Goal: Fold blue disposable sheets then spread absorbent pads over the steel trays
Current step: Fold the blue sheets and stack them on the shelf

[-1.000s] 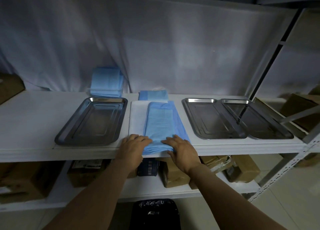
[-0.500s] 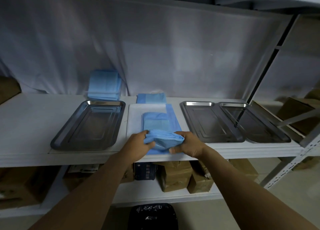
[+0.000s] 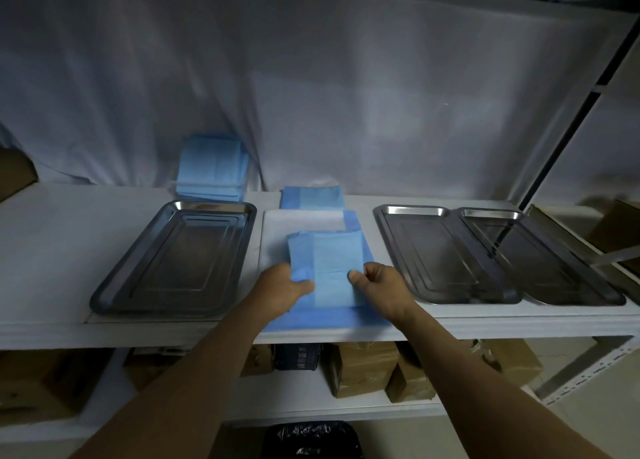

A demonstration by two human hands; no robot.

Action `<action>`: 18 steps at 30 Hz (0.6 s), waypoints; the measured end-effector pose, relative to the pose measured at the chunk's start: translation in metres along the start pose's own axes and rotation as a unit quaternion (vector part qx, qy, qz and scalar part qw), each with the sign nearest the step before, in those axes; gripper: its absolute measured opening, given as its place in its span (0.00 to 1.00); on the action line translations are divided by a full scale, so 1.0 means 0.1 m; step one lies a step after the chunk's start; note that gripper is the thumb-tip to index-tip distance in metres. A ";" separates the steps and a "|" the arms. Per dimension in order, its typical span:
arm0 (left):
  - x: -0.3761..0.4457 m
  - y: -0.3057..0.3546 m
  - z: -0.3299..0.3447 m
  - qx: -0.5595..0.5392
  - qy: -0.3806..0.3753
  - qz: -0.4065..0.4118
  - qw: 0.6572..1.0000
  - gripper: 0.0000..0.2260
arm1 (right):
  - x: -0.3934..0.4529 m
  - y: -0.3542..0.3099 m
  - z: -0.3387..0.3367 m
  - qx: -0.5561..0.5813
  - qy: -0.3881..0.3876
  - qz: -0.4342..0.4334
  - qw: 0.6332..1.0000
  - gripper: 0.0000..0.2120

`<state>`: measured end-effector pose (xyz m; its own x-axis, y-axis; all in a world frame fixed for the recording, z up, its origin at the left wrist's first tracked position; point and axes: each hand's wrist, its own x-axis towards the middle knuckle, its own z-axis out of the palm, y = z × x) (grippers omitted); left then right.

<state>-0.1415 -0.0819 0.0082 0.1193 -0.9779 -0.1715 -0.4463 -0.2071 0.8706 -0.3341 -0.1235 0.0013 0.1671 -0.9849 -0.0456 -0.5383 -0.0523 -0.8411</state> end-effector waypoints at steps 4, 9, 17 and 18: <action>0.17 0.04 0.02 0.026 0.018 -0.022 0.999 0.12 | 0.19 -0.08 0.05 -0.098 0.019 0.024 0.995 0.19; 0.34 0.12 0.05 0.143 0.087 -0.031 0.985 0.14 | 0.40 -0.16 0.16 -0.180 0.047 0.079 0.979 0.18; 0.42 0.16 0.16 0.276 0.131 -0.059 0.950 0.16 | 0.54 -0.13 0.27 -0.227 0.065 0.140 0.962 0.15; 0.43 0.16 0.17 0.281 0.133 -0.063 0.949 0.16 | 0.54 -0.13 0.28 -0.237 0.068 0.142 0.959 0.14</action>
<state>-0.1585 -0.1276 0.0072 0.3889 -0.9186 -0.0703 -0.8066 -0.3764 0.4558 -0.2946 -0.1718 -0.0056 -0.1340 -0.9812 -0.1392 -0.8668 0.1841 -0.4634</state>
